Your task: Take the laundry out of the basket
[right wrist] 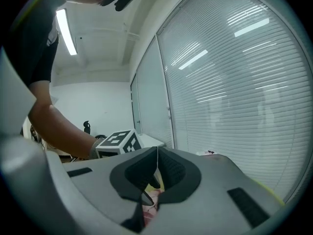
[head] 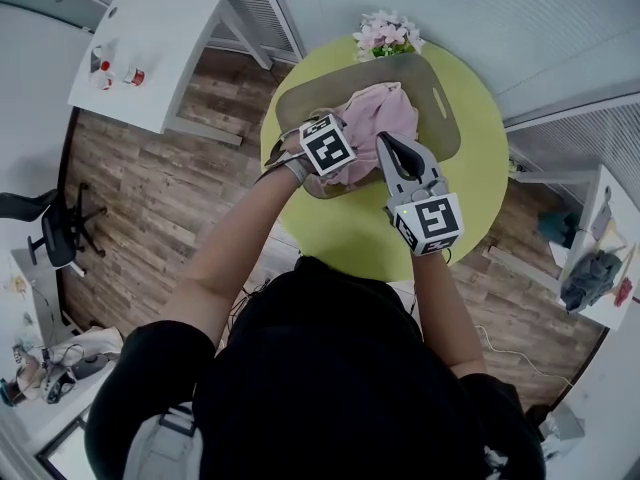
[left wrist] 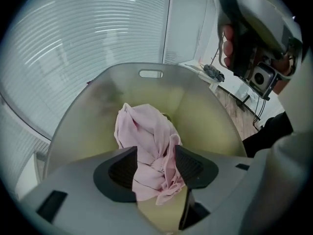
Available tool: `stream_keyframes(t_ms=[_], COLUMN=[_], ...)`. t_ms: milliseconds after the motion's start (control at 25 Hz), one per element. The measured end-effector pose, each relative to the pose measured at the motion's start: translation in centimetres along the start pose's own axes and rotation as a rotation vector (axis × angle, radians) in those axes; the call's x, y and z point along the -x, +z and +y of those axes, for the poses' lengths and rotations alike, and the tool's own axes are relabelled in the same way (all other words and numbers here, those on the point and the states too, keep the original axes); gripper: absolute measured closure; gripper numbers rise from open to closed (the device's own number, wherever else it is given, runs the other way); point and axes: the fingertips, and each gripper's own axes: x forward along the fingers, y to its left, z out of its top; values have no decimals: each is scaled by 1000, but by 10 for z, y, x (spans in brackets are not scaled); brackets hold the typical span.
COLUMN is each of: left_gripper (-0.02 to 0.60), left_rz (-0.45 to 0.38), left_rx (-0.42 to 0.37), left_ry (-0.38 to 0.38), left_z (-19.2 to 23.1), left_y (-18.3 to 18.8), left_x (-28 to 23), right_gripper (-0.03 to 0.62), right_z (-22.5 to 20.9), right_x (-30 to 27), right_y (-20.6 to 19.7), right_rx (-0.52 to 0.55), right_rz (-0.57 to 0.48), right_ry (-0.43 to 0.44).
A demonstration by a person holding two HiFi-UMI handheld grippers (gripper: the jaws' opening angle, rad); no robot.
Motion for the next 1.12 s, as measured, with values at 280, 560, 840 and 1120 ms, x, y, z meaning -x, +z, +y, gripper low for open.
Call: stream_keyframes(t_ms=[280, 560, 840, 1120], left_gripper=[328, 212, 94, 63], left_rz=[36, 127, 164, 224], left_rx=[-36, 48, 97, 121], left_ry=[2, -49, -85, -116], left_z=[18, 22, 23, 19], left_y=[13, -12, -25, -44], left_x=[-29, -69, -98, -125], right_gripper=[569, 569, 569, 569], right_z=[-17, -33, -43, -51], right_x=[-1, -3, -4, -3], right_y=[-4, -11, -17, -24], right_rx=[-16, -30, -42, -51], right_rz=[8, 22, 37, 59], right_ry=[-2, -1, -3, -12])
